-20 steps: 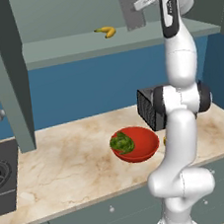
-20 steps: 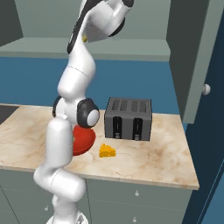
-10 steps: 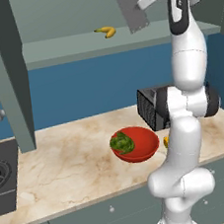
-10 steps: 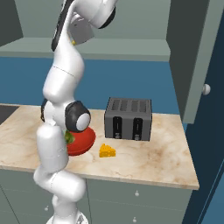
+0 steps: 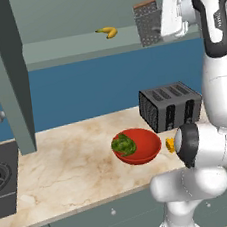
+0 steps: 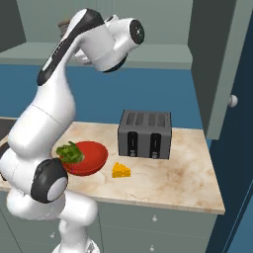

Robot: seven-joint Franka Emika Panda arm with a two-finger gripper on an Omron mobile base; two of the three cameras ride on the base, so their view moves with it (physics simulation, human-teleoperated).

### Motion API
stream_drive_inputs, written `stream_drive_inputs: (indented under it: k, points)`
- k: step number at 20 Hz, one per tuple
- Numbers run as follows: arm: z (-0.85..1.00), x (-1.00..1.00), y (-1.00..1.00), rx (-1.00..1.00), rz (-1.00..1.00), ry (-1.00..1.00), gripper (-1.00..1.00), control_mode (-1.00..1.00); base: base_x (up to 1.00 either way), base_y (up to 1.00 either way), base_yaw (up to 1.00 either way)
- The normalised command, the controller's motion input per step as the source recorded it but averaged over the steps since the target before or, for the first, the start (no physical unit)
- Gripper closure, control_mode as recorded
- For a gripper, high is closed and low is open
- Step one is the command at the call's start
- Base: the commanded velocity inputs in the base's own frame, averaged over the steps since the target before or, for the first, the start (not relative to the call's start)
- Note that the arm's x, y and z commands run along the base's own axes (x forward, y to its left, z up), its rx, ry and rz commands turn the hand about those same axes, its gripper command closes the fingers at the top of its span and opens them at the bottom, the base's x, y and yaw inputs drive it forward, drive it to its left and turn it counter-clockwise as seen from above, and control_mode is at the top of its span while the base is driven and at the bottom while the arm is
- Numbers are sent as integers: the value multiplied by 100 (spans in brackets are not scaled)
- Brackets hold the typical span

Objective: Pick the cheese from the fridge and the cheese grater from the cabinet and place them next to the salad bowl.

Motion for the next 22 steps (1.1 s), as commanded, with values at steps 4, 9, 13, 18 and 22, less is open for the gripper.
stream_drive_inputs:
  k: [4,9,13,18,22]
  points:
    - [-39,-100,39,14,-9,-53,100,-100,0,0,0]
    - [0,-100,20,21,-9,-40,100,-100,0,0,0]
    - [0,-100,-9,24,0,-2,100,-100,0,0,0]
    - [0,-88,-63,7,2,8,100,-100,0,0,0]
    - [0,-75,-80,0,5,11,100,-100,0,0,0]
